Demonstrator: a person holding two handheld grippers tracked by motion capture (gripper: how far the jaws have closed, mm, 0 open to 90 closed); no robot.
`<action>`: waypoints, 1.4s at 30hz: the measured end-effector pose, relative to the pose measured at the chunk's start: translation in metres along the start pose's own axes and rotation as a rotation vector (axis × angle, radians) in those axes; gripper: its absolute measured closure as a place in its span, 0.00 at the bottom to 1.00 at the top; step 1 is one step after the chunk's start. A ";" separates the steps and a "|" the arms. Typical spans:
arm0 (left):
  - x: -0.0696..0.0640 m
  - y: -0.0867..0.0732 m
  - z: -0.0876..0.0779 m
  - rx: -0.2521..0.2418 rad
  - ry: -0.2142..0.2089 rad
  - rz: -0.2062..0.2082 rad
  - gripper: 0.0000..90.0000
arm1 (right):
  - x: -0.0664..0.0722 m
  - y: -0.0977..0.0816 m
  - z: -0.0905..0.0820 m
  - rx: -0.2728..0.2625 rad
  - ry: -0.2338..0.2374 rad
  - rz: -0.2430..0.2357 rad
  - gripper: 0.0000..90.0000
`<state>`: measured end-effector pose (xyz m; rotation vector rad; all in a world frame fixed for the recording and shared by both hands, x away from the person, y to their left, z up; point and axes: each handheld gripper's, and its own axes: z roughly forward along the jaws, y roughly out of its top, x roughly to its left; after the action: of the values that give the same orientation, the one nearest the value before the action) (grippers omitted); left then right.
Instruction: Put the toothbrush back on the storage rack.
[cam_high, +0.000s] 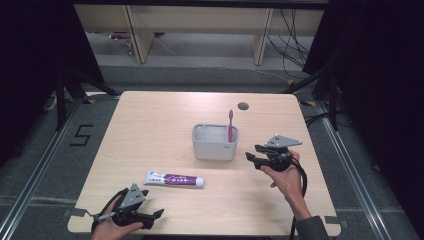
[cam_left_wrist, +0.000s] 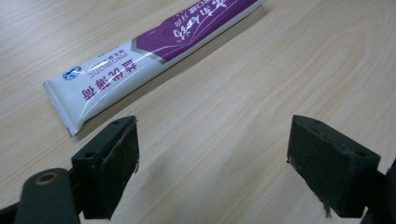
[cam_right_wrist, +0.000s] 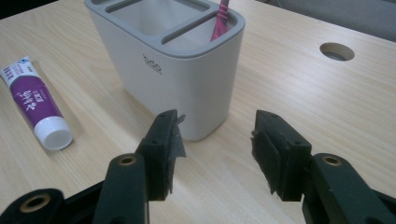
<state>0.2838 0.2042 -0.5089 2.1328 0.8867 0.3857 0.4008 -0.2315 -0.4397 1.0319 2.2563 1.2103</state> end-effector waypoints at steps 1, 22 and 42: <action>0.000 0.000 0.000 0.001 -0.001 0.001 0.18 | 0.003 0.000 -0.001 0.009 0.002 0.025 0.56; 0.000 0.000 0.000 -0.003 0.000 0.000 0.18 | 0.010 -0.027 -0.014 0.026 -0.054 0.086 0.29; 0.001 0.000 0.000 -0.002 0.002 -0.002 0.18 | 0.018 -0.056 -0.025 0.057 -0.044 0.077 0.29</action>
<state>0.2845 0.2048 -0.5083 2.1298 0.8888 0.3884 0.3489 -0.2519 -0.4722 1.1648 2.2481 1.1474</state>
